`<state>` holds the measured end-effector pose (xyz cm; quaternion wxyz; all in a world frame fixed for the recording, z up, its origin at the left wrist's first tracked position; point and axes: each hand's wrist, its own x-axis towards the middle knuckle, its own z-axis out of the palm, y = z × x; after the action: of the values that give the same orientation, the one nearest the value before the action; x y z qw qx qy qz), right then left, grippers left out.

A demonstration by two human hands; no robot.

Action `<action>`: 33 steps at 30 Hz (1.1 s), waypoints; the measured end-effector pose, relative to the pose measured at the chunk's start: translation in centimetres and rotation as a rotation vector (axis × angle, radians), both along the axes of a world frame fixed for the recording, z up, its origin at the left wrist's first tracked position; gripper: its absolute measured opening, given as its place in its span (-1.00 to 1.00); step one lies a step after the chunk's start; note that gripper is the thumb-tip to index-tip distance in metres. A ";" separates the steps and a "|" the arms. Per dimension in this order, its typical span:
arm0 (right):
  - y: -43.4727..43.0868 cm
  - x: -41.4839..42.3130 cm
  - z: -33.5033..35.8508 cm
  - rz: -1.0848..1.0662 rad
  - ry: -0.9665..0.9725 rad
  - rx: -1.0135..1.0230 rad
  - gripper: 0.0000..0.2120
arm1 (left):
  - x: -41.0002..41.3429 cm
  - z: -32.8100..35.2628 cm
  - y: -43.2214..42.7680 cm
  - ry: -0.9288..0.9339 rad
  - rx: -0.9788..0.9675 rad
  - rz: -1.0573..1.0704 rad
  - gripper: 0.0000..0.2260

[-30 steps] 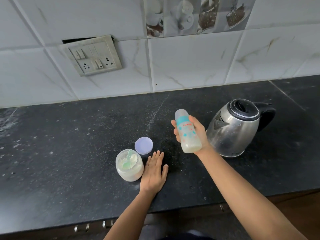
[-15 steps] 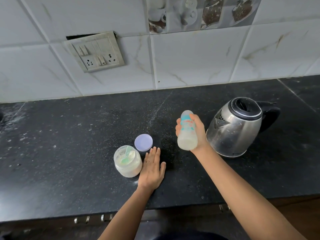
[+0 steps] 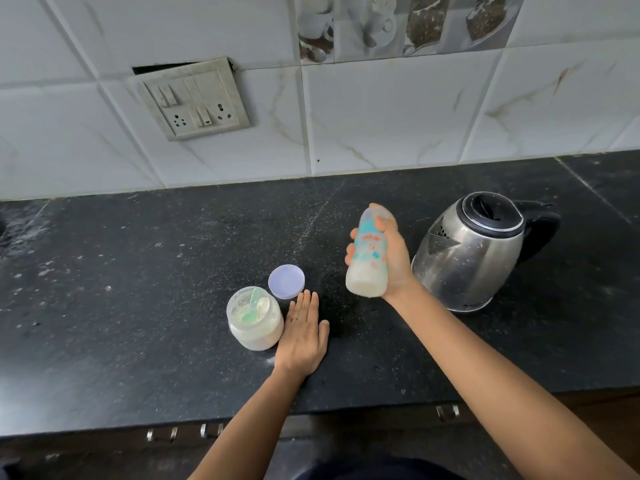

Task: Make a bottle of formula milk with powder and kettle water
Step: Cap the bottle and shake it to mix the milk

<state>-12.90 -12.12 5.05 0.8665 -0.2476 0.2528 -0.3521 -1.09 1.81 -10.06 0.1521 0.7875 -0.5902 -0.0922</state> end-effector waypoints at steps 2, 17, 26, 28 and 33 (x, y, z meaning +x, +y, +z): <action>0.0 -0.1 0.5 -0.025 0.031 0.014 -0.74 | 0.0 -0.1 0.1 -0.008 0.003 -0.001 -0.36; 2.9 0.1 0.2 -0.051 0.180 -0.166 -0.83 | 0.1 0.3 0.2 0.003 0.018 -0.005 -0.30; 3.2 -0.3 0.8 -0.024 0.213 -0.253 -0.59 | 0.1 0.2 0.2 0.007 0.016 -0.014 -0.33; 1.5 -0.2 1.4 -0.103 0.202 -0.132 -0.45 | 0.2 0.2 0.2 0.012 0.031 -0.017 -0.33; 4.0 -0.6 0.7 0.007 0.232 -0.336 -0.60 | 0.1 0.5 0.3 0.002 0.037 -0.023 -0.35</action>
<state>-13.55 -8.16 5.75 0.7792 -0.4285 0.2878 -0.3556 -1.02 2.08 -9.61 0.1368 0.7831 -0.5974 -0.1056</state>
